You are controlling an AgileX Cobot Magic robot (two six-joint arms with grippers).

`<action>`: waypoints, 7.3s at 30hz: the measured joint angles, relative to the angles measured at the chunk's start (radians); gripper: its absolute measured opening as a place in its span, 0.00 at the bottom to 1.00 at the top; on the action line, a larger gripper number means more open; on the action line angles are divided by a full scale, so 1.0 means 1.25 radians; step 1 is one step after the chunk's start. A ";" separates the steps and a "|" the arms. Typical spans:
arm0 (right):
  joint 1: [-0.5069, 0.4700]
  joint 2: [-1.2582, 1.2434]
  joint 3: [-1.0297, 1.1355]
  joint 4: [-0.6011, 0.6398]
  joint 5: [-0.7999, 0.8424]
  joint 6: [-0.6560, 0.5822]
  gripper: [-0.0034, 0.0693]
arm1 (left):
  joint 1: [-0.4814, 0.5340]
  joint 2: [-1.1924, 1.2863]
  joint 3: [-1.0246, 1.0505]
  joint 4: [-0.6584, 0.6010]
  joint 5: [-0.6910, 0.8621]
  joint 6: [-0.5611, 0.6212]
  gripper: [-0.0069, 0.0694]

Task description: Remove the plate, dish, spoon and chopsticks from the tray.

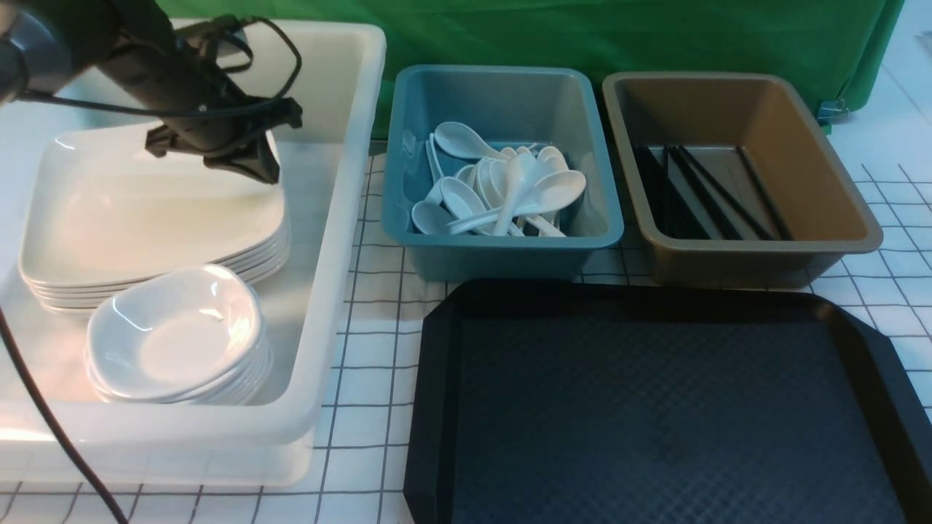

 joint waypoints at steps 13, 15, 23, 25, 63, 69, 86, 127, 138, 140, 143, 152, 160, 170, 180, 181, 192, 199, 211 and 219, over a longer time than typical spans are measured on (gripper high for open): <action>0.000 -0.029 0.001 -0.110 0.158 0.043 0.12 | 0.005 -0.111 -0.256 -0.119 0.135 0.010 0.09; 0.000 -0.067 0.001 -0.112 0.158 0.057 0.12 | 0.004 -0.140 -0.256 -0.126 0.138 0.014 0.09; 0.000 -0.268 0.070 -0.113 0.075 0.098 0.12 | 0.004 -0.181 -0.256 -0.131 0.143 0.018 0.09; 0.000 -0.321 0.146 -0.113 -0.048 0.098 0.12 | 0.004 -0.187 -0.256 -0.140 0.143 0.018 0.09; 0.000 -0.325 0.798 -0.111 -0.957 0.104 0.21 | -0.136 -0.528 0.135 -0.144 0.147 0.045 0.09; 0.000 -0.378 0.798 -0.113 -0.859 0.104 0.23 | -0.136 -0.531 0.186 -0.146 0.146 0.041 0.09; -0.112 -0.519 0.792 -0.208 -0.612 0.118 0.31 | -0.136 -0.531 0.200 -0.130 0.146 0.011 0.09; -0.326 -0.519 0.791 -0.210 -0.610 0.119 0.38 | -0.136 -1.474 0.947 -0.134 -0.167 0.042 0.10; -0.326 -0.519 0.791 -0.210 -0.610 0.119 0.38 | -0.136 -1.577 1.184 -0.129 -0.511 0.045 0.10; -0.326 -0.519 0.791 -0.210 -0.610 0.119 0.38 | -0.136 -1.575 1.193 -0.129 -0.510 0.045 0.10; -0.326 -0.519 0.791 -0.210 -0.610 0.119 0.38 | -0.136 -1.575 1.210 -0.112 -0.505 0.045 0.10; -0.326 -0.519 0.791 -0.210 -0.610 0.119 0.38 | -0.136 -1.575 1.240 0.026 -0.503 0.040 0.10; -0.326 -0.519 0.791 -0.210 -0.610 0.119 0.38 | -0.115 -1.629 1.416 0.144 -0.594 -0.019 0.10; -0.326 -0.519 0.791 -0.210 -0.610 0.119 0.38 | 0.077 -1.767 1.600 0.195 -0.633 -0.072 0.10; -0.326 -0.519 0.791 -0.210 -0.610 0.119 0.38 | 0.059 -1.767 1.604 0.207 -0.650 -0.073 0.10; -0.326 -0.519 0.791 -0.210 -0.610 0.119 0.38 | 0.057 -1.767 1.604 0.207 -0.650 -0.073 0.10; -0.326 -0.519 0.791 -0.210 -0.610 0.119 0.38 | 0.016 -1.767 1.604 0.207 -0.650 -0.075 0.11; -0.326 -0.519 0.791 -0.210 -0.610 0.119 0.38 | 0.016 -1.767 1.604 0.207 -0.650 -0.072 0.11; -0.326 -0.519 0.791 -0.210 -0.610 0.119 0.38 | 0.016 -1.767 1.604 0.207 -0.650 -0.071 0.11; -0.326 -0.519 0.791 -0.210 -0.610 0.119 0.38 | 0.016 -1.767 1.604 0.207 -0.650 -0.071 0.12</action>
